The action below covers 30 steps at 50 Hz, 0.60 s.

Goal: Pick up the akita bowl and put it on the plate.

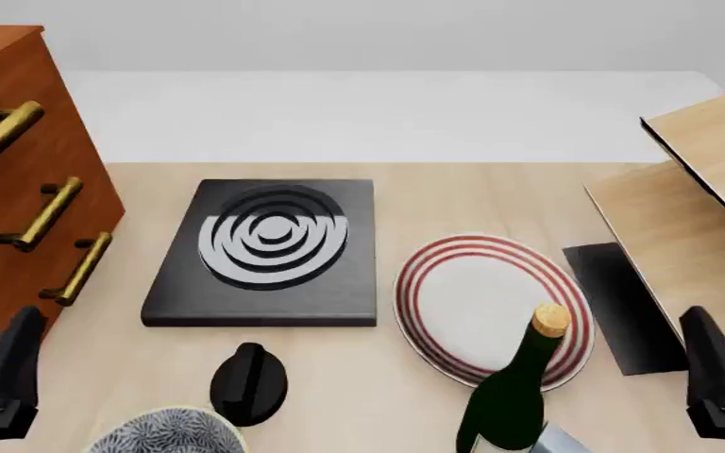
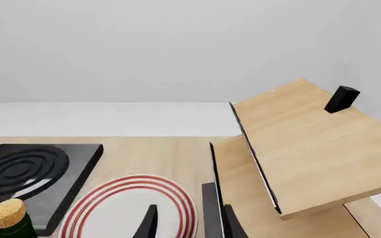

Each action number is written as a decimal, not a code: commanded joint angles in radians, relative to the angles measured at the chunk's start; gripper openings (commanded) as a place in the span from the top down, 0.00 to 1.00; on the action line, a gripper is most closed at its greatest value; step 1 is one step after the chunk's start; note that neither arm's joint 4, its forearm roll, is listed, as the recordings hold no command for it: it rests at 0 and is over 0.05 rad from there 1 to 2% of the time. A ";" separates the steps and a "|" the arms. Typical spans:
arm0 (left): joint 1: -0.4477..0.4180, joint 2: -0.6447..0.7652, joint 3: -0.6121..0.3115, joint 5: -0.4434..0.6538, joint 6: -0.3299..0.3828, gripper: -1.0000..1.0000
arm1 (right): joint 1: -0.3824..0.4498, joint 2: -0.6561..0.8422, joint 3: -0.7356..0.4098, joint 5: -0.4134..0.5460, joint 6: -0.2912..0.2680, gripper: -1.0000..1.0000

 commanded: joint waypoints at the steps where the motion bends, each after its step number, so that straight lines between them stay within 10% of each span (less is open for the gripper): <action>1: -0.043 0.000 -0.044 0.066 -0.005 0.00 | 0.000 0.005 -0.003 -0.001 0.000 0.00; 30: -0.134 0.027 -0.275 0.591 0.033 0.00 | 0.000 0.005 -0.003 -0.001 0.000 0.00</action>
